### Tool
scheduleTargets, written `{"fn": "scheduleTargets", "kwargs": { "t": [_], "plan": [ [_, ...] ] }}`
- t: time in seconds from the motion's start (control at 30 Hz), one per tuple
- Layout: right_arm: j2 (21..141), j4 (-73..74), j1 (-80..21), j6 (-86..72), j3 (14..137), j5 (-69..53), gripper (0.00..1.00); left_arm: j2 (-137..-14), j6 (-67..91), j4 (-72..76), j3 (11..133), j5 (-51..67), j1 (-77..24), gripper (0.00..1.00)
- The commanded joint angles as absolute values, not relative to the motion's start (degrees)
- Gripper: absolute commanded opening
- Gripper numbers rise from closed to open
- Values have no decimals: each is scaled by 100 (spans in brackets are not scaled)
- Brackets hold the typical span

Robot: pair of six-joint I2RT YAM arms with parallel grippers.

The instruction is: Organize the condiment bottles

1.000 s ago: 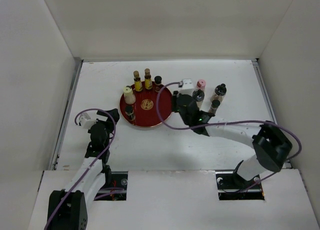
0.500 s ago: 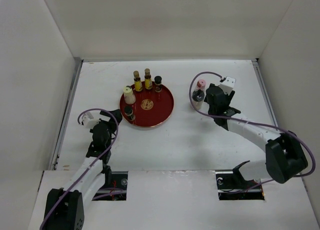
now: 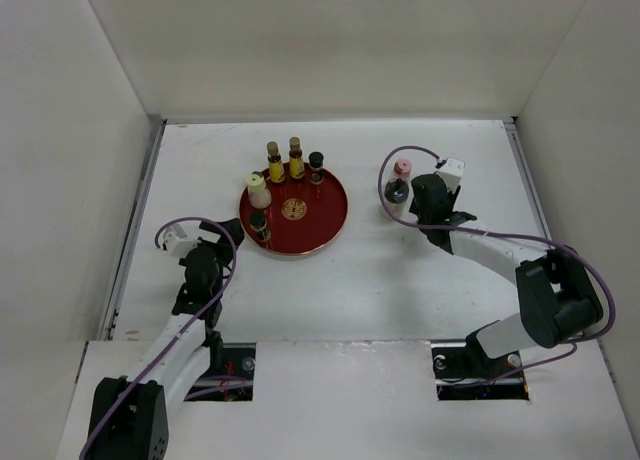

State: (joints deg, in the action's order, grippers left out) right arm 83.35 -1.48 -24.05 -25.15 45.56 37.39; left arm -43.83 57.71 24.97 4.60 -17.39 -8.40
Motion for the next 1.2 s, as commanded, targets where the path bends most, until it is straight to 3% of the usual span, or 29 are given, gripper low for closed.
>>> {"fn": "scheduleTargets", "kwargs": {
  "t": [0.0, 0.2, 0.43, 0.63, 0.9, 1.17],
  "plan": [
    [8367, -343, -2360, -2637, 4729, 3630, 54, -4368, 5695, 2698, 554, -1845, -866, 100],
    [8061, -282, -2430, -2619, 4492, 4015, 38, -4386, 5695, 2698, 563, -1845, -874, 100],
    [6988, 447, -3351, -2689, 4297, 4236, 35, -4385, 5678, 2707, 563, -1898, -875, 100],
    [7013, 511, -4257, -2874, 4877, 3921, 34, -4412, 5669, 2716, 571, -1942, -910, 100],
    [9243, -1018, -5023, -2190, 6747, 2884, 33, -4360, 5625, 2672, 580, -1899, -883, 100],
    [11433, -984, -5032, -1890, 8963, 2382, 33, -4289, 5599, 2646, 563, -1811, -857, 100]
  ]
}}
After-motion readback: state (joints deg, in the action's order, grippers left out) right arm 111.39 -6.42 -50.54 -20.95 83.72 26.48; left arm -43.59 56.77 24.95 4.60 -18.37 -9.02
